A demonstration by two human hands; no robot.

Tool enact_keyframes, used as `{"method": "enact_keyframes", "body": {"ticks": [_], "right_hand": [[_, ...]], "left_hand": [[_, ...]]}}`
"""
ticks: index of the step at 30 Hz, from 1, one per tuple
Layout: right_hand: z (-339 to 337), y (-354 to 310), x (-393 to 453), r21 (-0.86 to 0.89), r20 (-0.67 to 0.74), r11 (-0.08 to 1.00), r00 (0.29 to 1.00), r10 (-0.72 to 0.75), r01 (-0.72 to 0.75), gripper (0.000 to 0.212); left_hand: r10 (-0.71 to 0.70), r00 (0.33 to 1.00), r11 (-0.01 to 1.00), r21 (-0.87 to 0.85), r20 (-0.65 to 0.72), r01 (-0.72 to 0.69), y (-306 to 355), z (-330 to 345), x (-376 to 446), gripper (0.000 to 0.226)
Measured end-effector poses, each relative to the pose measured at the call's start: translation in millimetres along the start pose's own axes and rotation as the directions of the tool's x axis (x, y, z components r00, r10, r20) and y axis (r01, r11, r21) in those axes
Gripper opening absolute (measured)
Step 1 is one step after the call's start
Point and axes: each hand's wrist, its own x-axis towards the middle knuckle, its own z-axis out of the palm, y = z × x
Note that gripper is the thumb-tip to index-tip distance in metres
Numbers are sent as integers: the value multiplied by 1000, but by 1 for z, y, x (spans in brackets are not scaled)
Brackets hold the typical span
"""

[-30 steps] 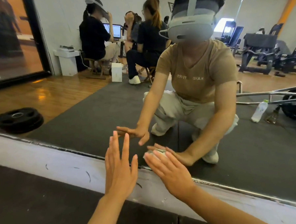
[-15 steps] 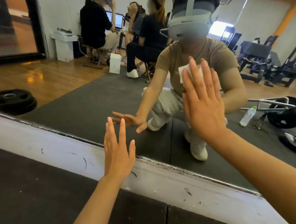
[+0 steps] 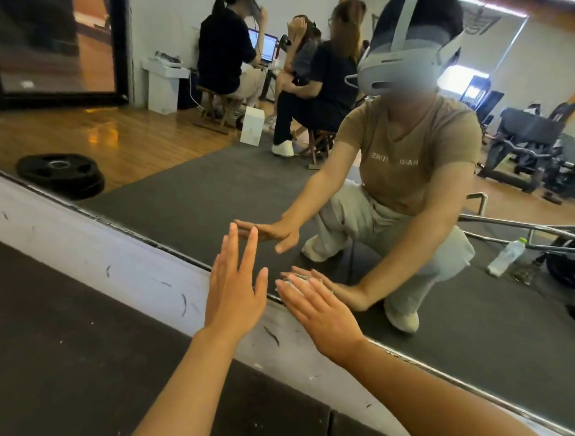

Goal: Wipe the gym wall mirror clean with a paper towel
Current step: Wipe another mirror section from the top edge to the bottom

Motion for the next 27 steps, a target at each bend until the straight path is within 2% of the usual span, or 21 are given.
{"method": "enact_keyframes", "body": {"ticks": [2,4,7,10,13,16,17,18,19,20,22,23,25,27], "right_hand": [[-3,10,2,-68,14,994,996,-84,84,91],[-12,28,5,-135,-38,983,991,-130,124,84],[-42,66,20,-148,-201,986,974,-103,74,71],[-85,106,51,-67,-392,996,920,22,-53,68],[-125,133,87,38,-521,968,821,232,-249,71],[-138,129,118,221,-606,863,629,486,-454,66],[-136,120,125,285,-617,832,573,539,-476,65],[-130,107,130,324,-613,821,557,560,-470,64],[-121,91,132,332,-595,837,592,544,-436,62],[-110,72,130,319,-559,871,668,491,-373,61],[-79,34,119,252,-452,946,840,302,-204,63],[-62,18,111,183,-396,973,896,202,-139,66],[-36,-5,97,70,-274,996,959,77,-59,71],[-28,-15,88,37,-142,999,990,-5,10,73]], "left_hand": [[5,1000,1000,-9,-7,-5,0,1,-1,73],[16,1000,1000,-21,-14,-16,1,1,-2,75],[24,999,999,-38,-27,-25,-1,3,-3,75],[20,1000,999,-33,-22,-21,-3,3,-3,74],[32,999,999,-14,-10,-33,-8,2,-1,74],[29,998,990,-133,-57,-37,-15,1,-1,72],[25,994,985,-170,-104,-43,-18,1,-1,71],[8,988,980,-196,-152,-38,-20,0,-1,70],[-17,983,975,-219,-185,-24,-23,-2,0,68],[-46,980,971,-237,-193,-1,-27,-3,1,67],[-92,982,971,-232,-166,52,-34,-3,4,65],[-108,984,974,-213,-144,75,-39,-2,5,64],[-126,987,973,-206,-102,103,-47,1,6,65],[-126,989,974,-199,-78,108,-52,4,7,67]]}}
